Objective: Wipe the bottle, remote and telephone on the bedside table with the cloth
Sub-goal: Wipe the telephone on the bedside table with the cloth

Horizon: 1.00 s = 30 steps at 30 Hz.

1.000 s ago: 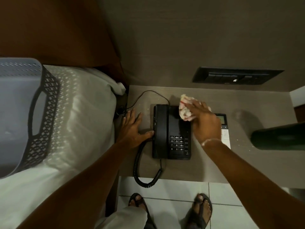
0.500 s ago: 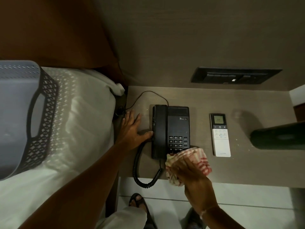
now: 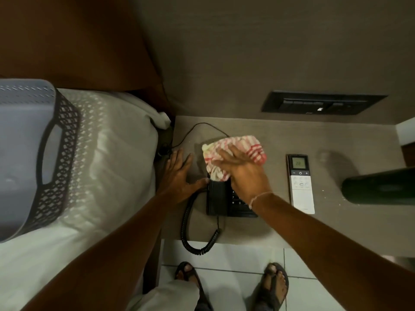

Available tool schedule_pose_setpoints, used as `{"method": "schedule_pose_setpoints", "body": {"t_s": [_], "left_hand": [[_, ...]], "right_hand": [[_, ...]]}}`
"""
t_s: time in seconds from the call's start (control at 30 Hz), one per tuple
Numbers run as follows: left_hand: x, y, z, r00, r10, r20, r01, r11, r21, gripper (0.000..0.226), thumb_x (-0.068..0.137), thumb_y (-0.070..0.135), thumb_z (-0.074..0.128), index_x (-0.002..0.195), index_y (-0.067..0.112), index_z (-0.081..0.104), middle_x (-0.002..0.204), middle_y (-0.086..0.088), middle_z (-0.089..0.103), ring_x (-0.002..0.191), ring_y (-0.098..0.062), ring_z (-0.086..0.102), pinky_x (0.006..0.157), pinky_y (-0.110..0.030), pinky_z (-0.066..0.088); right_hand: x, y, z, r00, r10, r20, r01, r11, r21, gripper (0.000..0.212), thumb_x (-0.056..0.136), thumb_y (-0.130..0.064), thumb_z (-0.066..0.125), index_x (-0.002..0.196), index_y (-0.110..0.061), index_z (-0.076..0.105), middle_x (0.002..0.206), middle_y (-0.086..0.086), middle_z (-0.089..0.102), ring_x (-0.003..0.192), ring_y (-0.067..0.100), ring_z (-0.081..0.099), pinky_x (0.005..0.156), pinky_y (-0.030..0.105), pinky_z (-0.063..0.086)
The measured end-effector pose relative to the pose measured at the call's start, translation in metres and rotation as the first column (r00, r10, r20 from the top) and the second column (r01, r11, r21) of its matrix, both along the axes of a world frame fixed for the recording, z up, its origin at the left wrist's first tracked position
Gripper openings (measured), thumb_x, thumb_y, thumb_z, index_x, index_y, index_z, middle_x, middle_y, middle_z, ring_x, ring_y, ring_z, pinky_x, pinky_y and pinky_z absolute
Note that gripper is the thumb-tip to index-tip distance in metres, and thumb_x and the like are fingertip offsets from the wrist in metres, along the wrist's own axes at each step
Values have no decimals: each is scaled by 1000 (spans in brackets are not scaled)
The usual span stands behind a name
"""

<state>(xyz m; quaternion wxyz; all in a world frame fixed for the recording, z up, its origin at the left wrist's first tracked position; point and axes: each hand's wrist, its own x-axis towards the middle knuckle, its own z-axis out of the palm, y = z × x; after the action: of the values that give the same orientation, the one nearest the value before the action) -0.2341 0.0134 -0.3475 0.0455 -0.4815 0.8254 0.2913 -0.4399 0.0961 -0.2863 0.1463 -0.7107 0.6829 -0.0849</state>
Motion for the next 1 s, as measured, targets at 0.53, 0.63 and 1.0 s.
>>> {"method": "schedule_pose_setpoints", "body": {"t_s": [0.53, 0.63, 1.0], "left_hand": [[-1, 3, 6, 1000, 11, 6, -12, 1000, 15, 99, 80, 75, 48, 157, 23, 13, 167, -10, -6, 152, -27, -14, 121, -43, -6], [-4, 2, 9, 999, 18, 27, -19, 1000, 25, 101, 78, 76, 46, 157, 23, 14, 167, -10, -6, 153, -28, -14, 122, -44, -5], [-6, 5, 14, 997, 56, 50, -59, 996, 60, 102, 77, 75, 47, 158, 25, 12, 168, -6, -8, 152, -24, -16, 124, -45, -5]], "right_hand": [[-47, 24, 45, 929, -368, 46, 371, 917, -144, 61, 75, 6, 65, 125, -28, 62, 138, 0, 56, 126, 26, 52, 87, 44, 54], [-40, -2, 21, 974, -217, -61, 220, 974, 47, 67, 81, 6, 59, 134, -34, 53, 151, -5, 40, 144, 25, 24, 112, 44, 26], [43, 171, -35, 984, -179, -8, 178, 982, -64, 78, 53, 9, 82, 124, -17, 63, 131, 7, 61, 133, 33, 37, 98, 52, 39]]}}
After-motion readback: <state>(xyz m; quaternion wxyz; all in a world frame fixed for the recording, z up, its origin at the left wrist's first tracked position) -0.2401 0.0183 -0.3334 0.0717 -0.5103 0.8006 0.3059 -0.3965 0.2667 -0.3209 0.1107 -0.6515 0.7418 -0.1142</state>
